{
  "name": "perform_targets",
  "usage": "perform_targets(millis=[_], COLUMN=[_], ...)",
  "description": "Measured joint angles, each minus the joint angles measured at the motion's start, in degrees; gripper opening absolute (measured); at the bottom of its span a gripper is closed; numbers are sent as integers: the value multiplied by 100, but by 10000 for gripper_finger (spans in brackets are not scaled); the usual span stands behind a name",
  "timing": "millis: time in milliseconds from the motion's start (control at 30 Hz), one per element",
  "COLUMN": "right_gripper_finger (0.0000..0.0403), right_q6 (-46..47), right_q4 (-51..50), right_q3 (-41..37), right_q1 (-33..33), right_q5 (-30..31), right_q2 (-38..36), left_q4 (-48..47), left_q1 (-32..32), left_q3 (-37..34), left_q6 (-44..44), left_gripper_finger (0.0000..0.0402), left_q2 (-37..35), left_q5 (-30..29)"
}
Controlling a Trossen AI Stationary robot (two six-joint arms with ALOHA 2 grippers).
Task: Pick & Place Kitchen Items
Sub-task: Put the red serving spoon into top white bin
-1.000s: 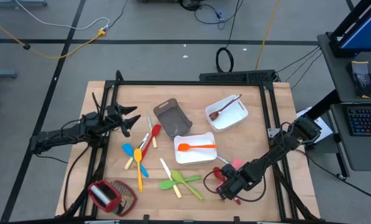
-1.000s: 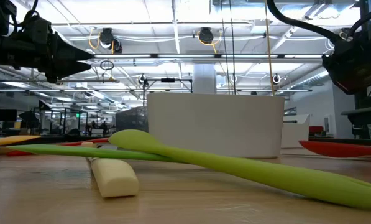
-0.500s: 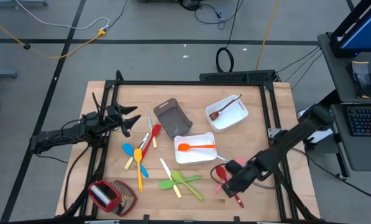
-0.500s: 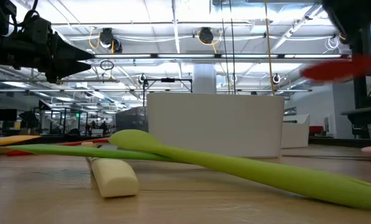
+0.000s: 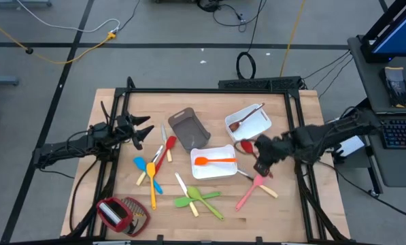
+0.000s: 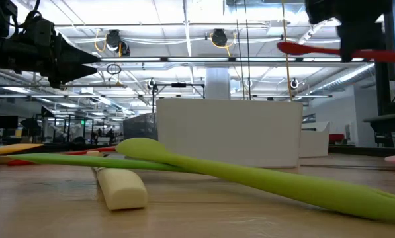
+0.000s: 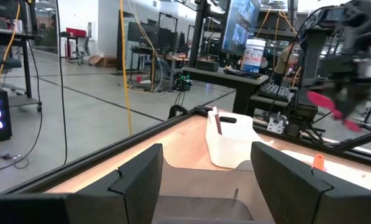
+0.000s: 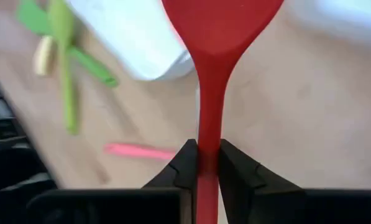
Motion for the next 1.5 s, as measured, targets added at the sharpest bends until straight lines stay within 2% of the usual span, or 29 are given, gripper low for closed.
perform_targets(millis=[100,233,367,433,533,633,833,1067,1167,1500], right_gripper_finger=[29,29,29,29,29,29,29,29,29,29], right_q6=[-1202,-2861,-4383,-5116,-6282,-7468,-9333,-10086,-10178,-10348], right_q4=[-289,-722,-1322,-1503,-1337,-1007,-722,-1012,-947,-617], right_q3=[0,55,319,449,507,508,507,505,505,505], right_q1=[-638,-1384,-2009,-2272,-2586,-2847,-3167,-3212,-3188,-2810], right_q5=[116,613,1492,2119,2938,3501,4099,4640,4555,3720], right_q2=[-29,-4,121,186,320,567,1354,2072,2191,2291], left_q4=[2,2,2,2,2,2,2,1,0,-3], left_q1=[0,0,-1,0,0,0,-2,-2,-1,-1], left_q3=[0,0,0,0,0,0,0,0,0,0], left_q6=[-32,-34,-52,-105,-165,-168,-172,-336,-332,-281], left_gripper_finger=[250,250,250,250,250,250,250,250,250,250], left_q2=[0,0,0,0,0,0,0,-2,-2,-1], left_q5=[0,0,0,2,0,0,0,0,0,0])
